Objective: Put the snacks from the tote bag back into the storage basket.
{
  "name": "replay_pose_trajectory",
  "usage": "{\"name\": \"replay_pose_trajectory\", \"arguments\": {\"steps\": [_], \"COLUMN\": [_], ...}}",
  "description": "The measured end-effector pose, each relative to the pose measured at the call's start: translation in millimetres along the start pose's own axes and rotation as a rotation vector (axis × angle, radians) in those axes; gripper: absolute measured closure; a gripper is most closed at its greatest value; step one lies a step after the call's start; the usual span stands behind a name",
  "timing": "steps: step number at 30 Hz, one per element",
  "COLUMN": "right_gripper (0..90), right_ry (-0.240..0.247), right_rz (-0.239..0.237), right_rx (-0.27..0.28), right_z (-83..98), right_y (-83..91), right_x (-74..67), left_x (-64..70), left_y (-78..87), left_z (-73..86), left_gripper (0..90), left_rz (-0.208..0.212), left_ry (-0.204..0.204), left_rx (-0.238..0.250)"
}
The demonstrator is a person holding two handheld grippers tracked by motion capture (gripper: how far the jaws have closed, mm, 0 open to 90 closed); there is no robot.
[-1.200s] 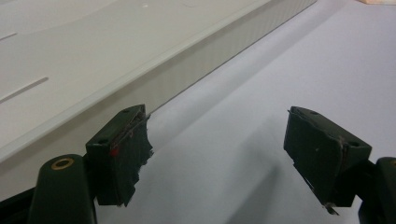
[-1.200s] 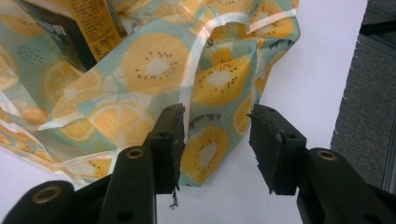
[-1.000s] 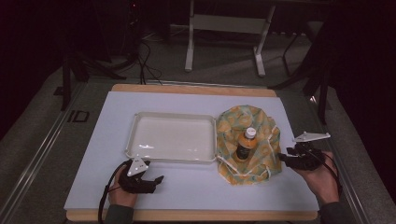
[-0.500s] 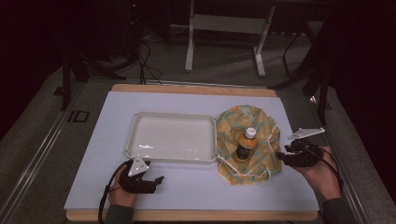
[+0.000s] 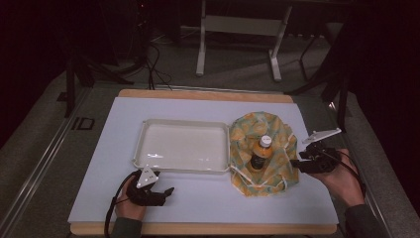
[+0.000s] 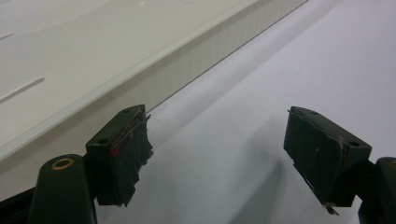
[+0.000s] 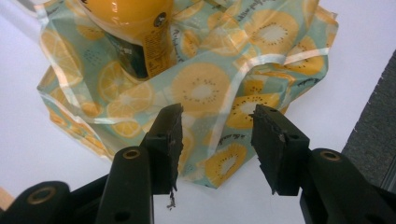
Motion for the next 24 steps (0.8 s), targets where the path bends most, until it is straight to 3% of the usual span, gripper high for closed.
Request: {"name": "replay_pose_trajectory", "arguments": {"steps": [16,24], "right_gripper": [53.7,54.4], "right_ry": [0.036,0.085], "right_rz": [-0.026,-0.033], "right_rx": [-0.041,-0.061], "right_z": [-18.8,-31.6], "right_y": [2.6,4.5], "right_x": [-4.4,-11.4], "left_x": [0.4,0.4], "left_y": [-0.4,-0.6], "left_z": [0.0,-0.1], "left_gripper": [22.3,22.3], "left_rz": [-0.001,-0.001], "left_ry": [-0.002,-0.003], "left_rx": [-0.003,-0.007]}}
Point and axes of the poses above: each handheld gripper's, and its own axes: y roughly backward along the jaws, z roughly out of its underside, x roughly to its right, the point moved 4 cm from there along -y, roughly forward along the jaws, and after that the axes turned 2 degrees about -x, right-handed, at the moved point
